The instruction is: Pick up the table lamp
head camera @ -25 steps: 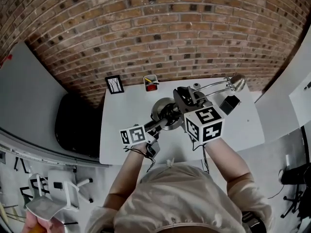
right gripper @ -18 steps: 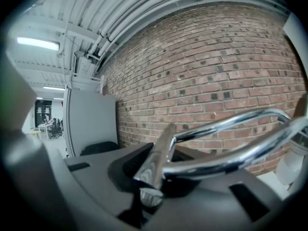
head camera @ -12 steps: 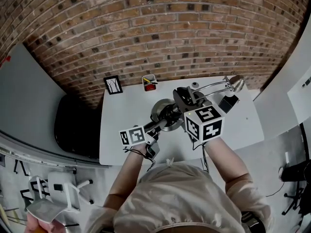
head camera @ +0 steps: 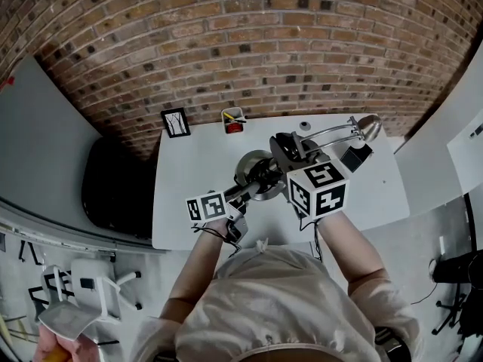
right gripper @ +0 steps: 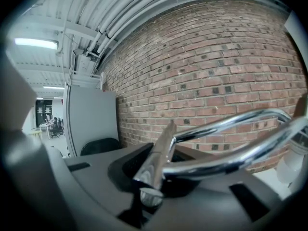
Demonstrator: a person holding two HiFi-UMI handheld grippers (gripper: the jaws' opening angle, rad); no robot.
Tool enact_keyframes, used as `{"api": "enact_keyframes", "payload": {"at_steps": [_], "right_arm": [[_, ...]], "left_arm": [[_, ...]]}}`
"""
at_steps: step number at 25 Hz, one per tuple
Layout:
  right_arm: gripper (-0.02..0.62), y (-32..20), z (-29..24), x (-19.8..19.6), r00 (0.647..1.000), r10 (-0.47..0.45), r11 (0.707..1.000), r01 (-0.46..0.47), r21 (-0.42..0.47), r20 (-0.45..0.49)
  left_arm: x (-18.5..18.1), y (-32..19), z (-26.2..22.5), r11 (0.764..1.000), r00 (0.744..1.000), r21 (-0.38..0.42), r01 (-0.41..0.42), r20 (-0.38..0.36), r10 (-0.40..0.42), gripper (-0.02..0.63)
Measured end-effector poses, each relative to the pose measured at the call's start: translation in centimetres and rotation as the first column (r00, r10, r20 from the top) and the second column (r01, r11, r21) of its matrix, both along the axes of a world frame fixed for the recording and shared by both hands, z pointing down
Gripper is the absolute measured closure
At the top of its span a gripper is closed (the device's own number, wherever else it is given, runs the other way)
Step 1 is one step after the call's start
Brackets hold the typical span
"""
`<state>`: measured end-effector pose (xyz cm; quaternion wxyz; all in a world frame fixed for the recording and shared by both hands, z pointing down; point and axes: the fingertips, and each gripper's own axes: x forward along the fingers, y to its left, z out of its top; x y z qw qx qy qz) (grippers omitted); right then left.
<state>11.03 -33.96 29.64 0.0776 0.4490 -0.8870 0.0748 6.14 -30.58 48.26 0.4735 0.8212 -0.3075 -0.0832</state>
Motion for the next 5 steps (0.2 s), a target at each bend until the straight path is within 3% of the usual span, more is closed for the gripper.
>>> {"api": "enact_keyframes", "payload": {"at_steps": [5], "right_arm": [[0.538,-0.03,-0.08,-0.17,1.000,-0.002,1.000,0.002,0.003,0.001]], "left_arm": [[-0.22,-0.09,-0.14,1.000,1.000,0.007,0.008,-0.005,-0.008,0.428]]}}
